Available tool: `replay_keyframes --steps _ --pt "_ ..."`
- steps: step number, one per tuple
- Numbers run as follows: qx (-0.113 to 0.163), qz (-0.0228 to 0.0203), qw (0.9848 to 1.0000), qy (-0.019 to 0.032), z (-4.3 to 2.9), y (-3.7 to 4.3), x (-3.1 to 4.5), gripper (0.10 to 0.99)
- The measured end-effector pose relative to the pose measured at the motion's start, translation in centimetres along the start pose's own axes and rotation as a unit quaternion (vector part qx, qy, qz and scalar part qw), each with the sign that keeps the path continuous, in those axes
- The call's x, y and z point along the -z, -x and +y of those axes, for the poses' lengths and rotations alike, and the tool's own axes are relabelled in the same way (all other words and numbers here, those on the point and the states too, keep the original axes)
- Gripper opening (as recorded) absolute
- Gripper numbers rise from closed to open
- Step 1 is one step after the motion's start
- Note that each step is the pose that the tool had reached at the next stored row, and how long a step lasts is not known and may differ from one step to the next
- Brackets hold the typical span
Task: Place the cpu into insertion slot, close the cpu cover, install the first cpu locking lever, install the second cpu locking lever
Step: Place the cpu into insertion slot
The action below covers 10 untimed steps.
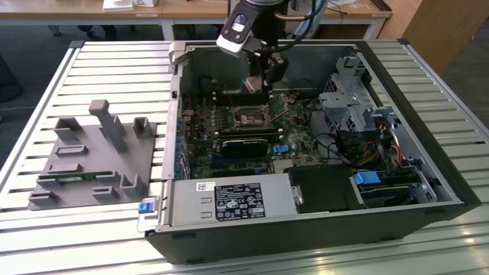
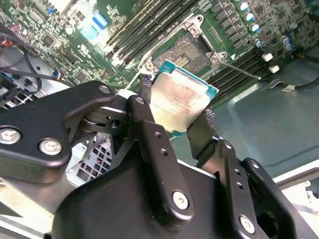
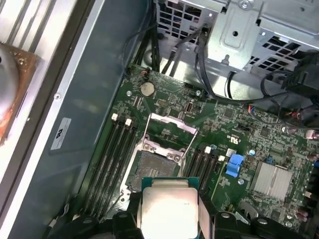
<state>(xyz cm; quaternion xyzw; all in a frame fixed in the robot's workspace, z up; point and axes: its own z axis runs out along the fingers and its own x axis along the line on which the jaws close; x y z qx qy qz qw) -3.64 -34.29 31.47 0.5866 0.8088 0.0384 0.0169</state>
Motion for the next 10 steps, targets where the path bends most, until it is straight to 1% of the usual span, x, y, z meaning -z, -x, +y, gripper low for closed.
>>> replay_keyframes --steps 5,10 --pt "-0.029 -0.0028 0.9996 0.0003 -0.01 -0.02 -0.22 0.537" --pt "-0.065 -0.0058 0.9979 0.001 -0.03 -0.04 -0.55 0.537"
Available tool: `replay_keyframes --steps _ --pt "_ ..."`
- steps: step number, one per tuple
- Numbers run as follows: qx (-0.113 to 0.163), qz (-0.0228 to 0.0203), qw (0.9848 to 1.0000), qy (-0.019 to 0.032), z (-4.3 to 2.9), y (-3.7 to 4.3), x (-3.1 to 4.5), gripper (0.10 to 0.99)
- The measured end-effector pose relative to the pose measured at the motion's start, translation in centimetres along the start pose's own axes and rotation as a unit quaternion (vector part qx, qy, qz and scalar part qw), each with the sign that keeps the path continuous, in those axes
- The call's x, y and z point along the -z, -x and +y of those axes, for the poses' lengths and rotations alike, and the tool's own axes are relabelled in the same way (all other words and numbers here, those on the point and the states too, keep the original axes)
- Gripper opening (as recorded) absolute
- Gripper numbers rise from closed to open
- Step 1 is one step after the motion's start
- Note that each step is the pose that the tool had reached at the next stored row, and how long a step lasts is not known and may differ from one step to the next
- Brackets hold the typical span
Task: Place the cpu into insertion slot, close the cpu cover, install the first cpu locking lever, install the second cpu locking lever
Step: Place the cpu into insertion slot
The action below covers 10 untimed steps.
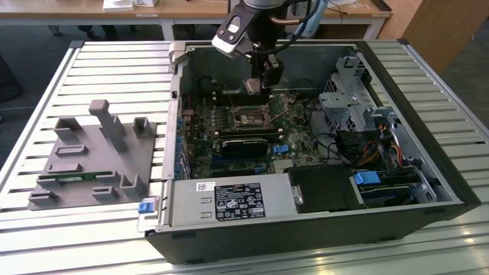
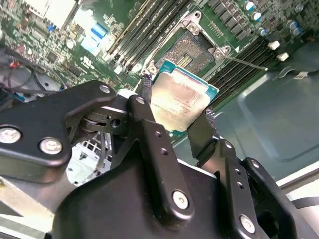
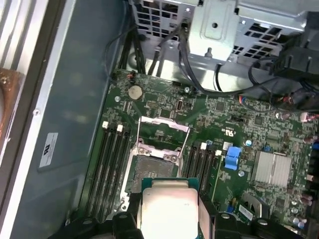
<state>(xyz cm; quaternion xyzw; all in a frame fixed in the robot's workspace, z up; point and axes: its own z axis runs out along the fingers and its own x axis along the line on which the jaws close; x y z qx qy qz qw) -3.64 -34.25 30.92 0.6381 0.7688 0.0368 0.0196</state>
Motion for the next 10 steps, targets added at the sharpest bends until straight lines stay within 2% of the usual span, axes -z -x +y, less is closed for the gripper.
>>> replay_keyframes --steps 5,10 --pt "-0.017 -0.0014 0.9999 0.0003 -0.02 -0.02 -0.37 0.537" --pt "-0.019 -0.0015 0.9998 0.0004 -0.06 -0.01 -0.79 0.537"
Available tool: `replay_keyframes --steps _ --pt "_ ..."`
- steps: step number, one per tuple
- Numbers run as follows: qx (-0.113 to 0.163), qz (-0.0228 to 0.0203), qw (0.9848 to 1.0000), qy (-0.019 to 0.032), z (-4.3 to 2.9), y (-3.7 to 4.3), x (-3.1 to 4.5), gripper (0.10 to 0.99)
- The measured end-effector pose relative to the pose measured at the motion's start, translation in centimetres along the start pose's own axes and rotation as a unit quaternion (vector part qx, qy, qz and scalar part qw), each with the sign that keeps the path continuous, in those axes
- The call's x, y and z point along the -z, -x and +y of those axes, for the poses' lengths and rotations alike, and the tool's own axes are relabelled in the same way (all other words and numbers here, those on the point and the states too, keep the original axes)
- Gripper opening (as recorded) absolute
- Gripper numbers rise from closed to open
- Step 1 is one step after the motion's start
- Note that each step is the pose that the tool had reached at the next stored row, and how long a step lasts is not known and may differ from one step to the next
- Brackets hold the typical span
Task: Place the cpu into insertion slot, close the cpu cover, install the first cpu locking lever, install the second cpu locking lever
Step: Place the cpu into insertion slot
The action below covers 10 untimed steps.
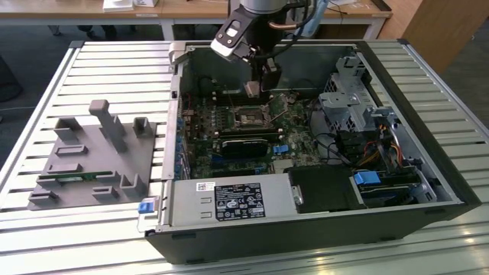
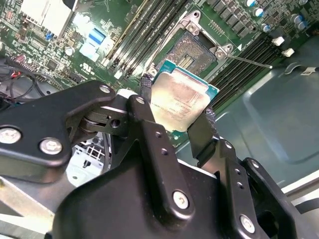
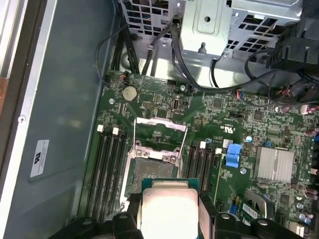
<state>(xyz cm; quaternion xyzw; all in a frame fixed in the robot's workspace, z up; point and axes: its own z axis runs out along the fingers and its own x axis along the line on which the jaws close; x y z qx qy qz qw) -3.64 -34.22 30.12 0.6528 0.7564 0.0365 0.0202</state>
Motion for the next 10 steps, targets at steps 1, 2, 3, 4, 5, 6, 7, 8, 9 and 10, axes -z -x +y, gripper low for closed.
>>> replay_keyframes --steps 1,2,3,4,5,6,7,8,9,10 --pt "0.0 0.0001 1.0 -0.0001 -0.01 0.0 -0.12 0.537" --pt "0.0 0.0001 1.0 -0.0005 -0.02 0.0 -0.22 0.537" --pt "0.0 0.0001 1.0 -0.0009 -0.03 0.01 -0.32 0.537" --pt "0.0 0.0002 1.0 -0.0012 -0.04 0.01 -0.41 0.537" --pt "0.0 0.0003 1.0 -0.0016 -0.04 0.01 -0.49 0.537" --pt "0.0 0.0002 1.0 -0.0018 -0.05 0.01 -0.56 0.537" --pt "0.0 0.0003 1.0 -0.0019 -0.06 0.01 -0.65 0.537" --pt "0.0 0.0003 1.0 -0.0019 -0.06 0.01 -0.72 0.537" --pt "0.0 0.0003 1.0 -0.0019 -0.06 0.01 -0.78 0.537" --pt "-0.001 0.0002 1.0 -0.002 -0.06 0.01 -0.8 0.537"
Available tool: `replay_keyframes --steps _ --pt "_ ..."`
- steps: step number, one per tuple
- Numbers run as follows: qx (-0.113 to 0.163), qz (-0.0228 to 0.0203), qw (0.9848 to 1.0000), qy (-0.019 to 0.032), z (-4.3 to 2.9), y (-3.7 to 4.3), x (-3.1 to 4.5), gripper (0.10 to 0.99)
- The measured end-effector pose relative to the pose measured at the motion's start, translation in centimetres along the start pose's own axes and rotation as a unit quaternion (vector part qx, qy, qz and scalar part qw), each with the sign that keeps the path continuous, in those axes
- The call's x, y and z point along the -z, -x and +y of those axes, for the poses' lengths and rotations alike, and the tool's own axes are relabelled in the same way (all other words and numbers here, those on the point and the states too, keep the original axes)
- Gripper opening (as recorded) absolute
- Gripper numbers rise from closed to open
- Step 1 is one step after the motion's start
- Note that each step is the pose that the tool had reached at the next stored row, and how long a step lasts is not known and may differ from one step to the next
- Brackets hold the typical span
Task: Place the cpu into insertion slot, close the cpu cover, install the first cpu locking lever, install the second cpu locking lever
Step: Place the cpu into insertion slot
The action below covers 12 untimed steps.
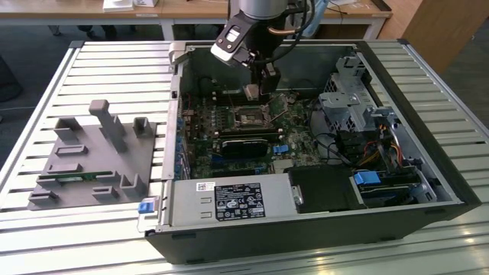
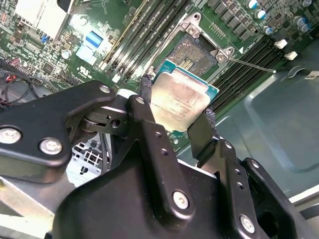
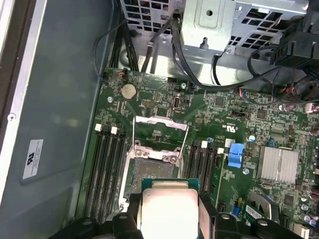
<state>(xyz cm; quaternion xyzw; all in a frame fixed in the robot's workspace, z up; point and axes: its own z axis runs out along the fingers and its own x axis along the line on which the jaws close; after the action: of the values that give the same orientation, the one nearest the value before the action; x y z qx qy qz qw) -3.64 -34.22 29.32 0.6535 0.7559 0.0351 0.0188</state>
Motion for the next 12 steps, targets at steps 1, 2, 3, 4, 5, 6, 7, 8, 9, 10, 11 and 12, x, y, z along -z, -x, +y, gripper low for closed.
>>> replay_keyframes --steps 1,2,3,4,5,6,7,8,9,10,11,12 --pt "-0.001 -0.0002 1.0 0.0 0.0 0.0 -0.01 0.537" --pt "-0.004 -0.0004 1.0 0.0001 0.0 0.0 -0.04 0.537" --pt "-0.009 -0.0007 1.0 0.0002 0.0 0.0 -0.08 0.537" --pt "-0.018 -0.0014 0.9998 0.0004 -0.01 0.0 -0.12 0.537" --pt "-0.027 -0.002 0.9996 0.0005 -0.01 0.0 -0.16 0.537" --pt "-0.035 -0.0028 0.9994 0.0007 -0.01 0.0 -0.2 0.537" --pt "-0.044 -0.0035 0.999 0.0008 -0.02 0.0 -0.24 0.537" --pt "-0.05 -0.0039 0.9988 0.0009 -0.02 0.0 -0.27 0.537" --pt "-0.051 -0.004 0.9987 0.0009 -0.02 0.0 -0.29 0.537" --pt "-0.051 -0.0038 0.9987 0.001 -0.03 0.0 -0.33 0.537" --pt "-0.051 -0.0038 0.9987 0.0011 -0.03 0.01 -0.4 0.537" --pt "-0.051 -0.0038 0.9987 0.001 -0.04 0.0 -0.48 0.537"
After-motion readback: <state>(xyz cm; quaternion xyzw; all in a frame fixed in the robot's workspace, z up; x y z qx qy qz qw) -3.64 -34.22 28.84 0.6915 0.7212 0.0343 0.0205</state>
